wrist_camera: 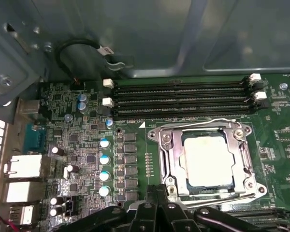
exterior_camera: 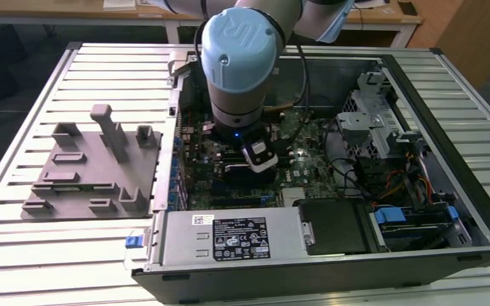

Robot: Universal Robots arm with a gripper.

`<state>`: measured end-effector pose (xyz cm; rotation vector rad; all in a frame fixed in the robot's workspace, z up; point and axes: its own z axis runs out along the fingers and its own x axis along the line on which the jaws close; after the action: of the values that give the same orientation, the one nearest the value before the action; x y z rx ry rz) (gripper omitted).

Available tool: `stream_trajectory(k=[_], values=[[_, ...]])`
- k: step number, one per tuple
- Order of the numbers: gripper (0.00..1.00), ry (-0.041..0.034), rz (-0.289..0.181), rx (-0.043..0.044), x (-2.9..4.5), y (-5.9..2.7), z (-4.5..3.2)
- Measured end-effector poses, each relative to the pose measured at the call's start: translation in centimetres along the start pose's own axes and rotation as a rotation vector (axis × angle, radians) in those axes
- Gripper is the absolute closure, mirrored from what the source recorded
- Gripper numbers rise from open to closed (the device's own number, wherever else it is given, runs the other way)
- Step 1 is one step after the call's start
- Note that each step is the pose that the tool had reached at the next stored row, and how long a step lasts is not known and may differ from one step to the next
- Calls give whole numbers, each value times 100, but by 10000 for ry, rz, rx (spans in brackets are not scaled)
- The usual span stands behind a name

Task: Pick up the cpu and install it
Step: 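Install the second cpu locking lever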

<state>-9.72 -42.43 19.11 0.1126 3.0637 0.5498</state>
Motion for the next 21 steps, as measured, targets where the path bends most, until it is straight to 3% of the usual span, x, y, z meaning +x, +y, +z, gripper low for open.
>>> stream_trajectory(k=[5, 9, 11, 15, 21], values=[[89, -6, -2, 18, -1, 41, -112], [89, -27, -7, 117, -2, 69, -186], [89, -45, -6, 233, -3, 79, -208], [89, -84, 1, 606, -2, 89, -216], [89, -111, 18, 853, -13, 186, -180]])
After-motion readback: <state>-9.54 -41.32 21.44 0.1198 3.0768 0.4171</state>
